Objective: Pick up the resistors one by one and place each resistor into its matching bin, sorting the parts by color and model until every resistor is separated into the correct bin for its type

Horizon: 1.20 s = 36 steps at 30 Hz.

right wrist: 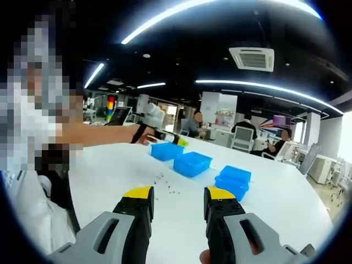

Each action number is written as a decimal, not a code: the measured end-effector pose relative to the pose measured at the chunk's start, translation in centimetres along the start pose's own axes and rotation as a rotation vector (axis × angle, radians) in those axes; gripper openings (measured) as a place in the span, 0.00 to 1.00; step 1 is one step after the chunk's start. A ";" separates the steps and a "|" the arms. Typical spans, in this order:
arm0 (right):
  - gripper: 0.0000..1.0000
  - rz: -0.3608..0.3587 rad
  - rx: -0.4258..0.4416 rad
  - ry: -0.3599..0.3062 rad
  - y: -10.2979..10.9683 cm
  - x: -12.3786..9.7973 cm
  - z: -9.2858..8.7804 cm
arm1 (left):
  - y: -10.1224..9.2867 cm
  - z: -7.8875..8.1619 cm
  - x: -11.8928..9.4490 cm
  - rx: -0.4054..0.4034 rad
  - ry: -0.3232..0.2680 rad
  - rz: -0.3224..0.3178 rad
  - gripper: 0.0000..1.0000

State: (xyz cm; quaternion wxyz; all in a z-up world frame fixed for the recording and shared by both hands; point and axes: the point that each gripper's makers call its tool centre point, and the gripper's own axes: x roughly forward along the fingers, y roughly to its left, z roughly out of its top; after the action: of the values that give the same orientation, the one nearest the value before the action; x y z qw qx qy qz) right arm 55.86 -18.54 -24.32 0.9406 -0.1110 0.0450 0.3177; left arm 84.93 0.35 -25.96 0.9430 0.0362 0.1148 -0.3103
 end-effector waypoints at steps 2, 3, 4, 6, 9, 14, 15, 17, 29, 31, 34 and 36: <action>0.38 -0.001 -0.001 -0.001 0.0 0.0 0.1 | -0.6 0.4 -1.1 0.012 -0.013 -0.012 0.47; 0.38 -0.001 0.000 -0.001 0.0 0.0 0.1 | -0.9 0.7 -1.8 0.015 -0.022 -0.022 0.47; 0.38 -0.001 -0.001 0.000 0.0 0.0 0.1 | -1.4 0.9 -2.5 0.020 -0.032 -0.035 0.47; 0.38 0.001 -0.002 0.000 0.1 0.0 0.1 | -2.1 1.2 -3.8 0.032 -0.044 -0.050 0.47; 0.38 0.004 -0.003 0.000 0.3 0.0 0.0 | -3.2 1.5 -6.7 0.046 -0.072 -0.076 0.47; 0.38 0.007 -0.001 0.000 0.4 0.1 -0.1 | -4.8 1.6 -12.0 0.040 -0.134 -0.102 0.47; 0.38 0.007 -0.001 0.002 0.4 0.1 -0.1 | -5.2 1.4 -13.4 0.035 -0.148 -0.109 0.47; 0.38 0.009 -0.001 0.003 0.5 0.1 -0.2 | -5.8 1.2 -15.2 0.032 -0.164 -0.121 0.47; 0.38 0.021 -0.003 0.008 1.1 0.5 -0.3 | -9.1 -2.1 -22.9 0.010 -0.197 -0.190 0.50; 0.38 0.023 -0.003 0.009 1.2 0.6 -0.4 | -9.2 -2.8 -23.8 0.009 -0.196 -0.195 0.49; 0.38 0.024 -0.001 0.009 1.2 0.7 -0.5 | -9.3 -3.9 -24.6 0.016 -0.177 -0.198 0.49; 0.38 0.023 0.000 0.011 1.1 0.7 -0.5 | -9.1 -4.1 -25.1 -0.011 -0.188 -0.194 0.49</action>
State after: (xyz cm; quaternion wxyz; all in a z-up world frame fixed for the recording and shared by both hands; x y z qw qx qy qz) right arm 55.75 -17.41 -25.10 0.9367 -0.1123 0.0512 0.3277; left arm 59.15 8.12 -23.96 0.9154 -0.0097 0.0304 -0.4012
